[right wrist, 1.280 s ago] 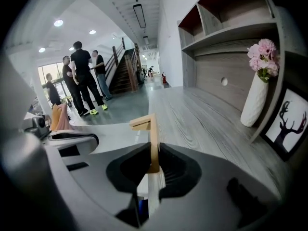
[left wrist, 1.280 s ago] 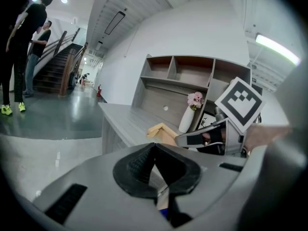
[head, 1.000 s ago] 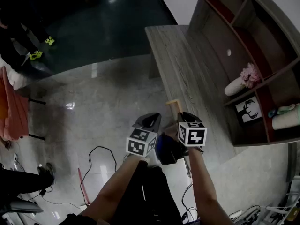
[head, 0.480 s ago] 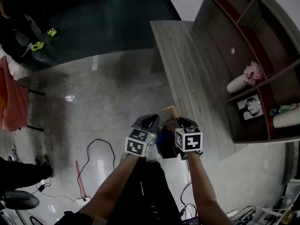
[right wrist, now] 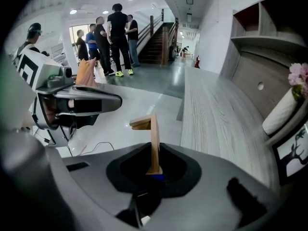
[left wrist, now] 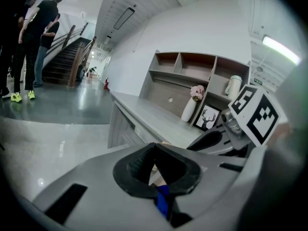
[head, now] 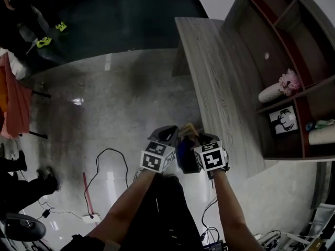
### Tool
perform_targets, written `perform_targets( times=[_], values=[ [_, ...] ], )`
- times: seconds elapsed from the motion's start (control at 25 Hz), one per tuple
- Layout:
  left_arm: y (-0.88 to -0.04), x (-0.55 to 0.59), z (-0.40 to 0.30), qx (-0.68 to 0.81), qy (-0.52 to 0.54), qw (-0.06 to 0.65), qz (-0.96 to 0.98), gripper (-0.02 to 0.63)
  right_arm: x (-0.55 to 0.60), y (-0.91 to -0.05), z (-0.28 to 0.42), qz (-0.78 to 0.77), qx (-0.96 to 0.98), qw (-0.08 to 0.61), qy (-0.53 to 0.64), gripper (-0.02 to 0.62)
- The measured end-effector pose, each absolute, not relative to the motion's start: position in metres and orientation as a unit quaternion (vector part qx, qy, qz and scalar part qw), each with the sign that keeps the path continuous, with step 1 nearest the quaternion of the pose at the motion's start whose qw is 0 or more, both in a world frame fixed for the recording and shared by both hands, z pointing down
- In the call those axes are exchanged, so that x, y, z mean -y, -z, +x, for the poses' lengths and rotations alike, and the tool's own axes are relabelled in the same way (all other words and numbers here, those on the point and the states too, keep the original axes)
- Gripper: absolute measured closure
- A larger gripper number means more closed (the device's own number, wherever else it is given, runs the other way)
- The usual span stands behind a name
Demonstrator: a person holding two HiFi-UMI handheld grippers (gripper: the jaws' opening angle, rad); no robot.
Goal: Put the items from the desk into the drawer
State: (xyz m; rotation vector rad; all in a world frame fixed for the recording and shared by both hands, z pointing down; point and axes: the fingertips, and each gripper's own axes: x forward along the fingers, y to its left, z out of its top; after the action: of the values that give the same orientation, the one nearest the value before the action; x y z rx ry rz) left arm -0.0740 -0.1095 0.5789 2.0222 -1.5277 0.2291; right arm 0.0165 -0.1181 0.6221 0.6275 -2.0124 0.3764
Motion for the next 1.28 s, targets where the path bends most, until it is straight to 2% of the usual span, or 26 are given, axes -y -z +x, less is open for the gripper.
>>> perform_targets(
  times=[0.24,0.68,1.04,1.28],
  values=[
    [-0.593,0.099,-0.075,0.568,-0.087,0.307,0.759,0.595,0.098,-0.636,0.014,0.269,0.817,0.485,-0.159,0.538],
    [-0.614,0.085,-0.079,0.568,-0.079,0.323,0.753,0.595,0.088,-0.665,0.018,0.144,0.780,0.608,-0.022,0.538],
    [-0.640,0.077,-0.086,0.557,-0.060,0.325,0.762,0.595,0.080,-0.676,0.014,0.081,0.752,0.653,0.034,0.538],
    [-0.654,0.074,-0.075,0.545,-0.029,0.323,0.773,0.595,0.082,-0.680,0.011,0.024,0.716,0.688,0.112,0.540]
  ],
)
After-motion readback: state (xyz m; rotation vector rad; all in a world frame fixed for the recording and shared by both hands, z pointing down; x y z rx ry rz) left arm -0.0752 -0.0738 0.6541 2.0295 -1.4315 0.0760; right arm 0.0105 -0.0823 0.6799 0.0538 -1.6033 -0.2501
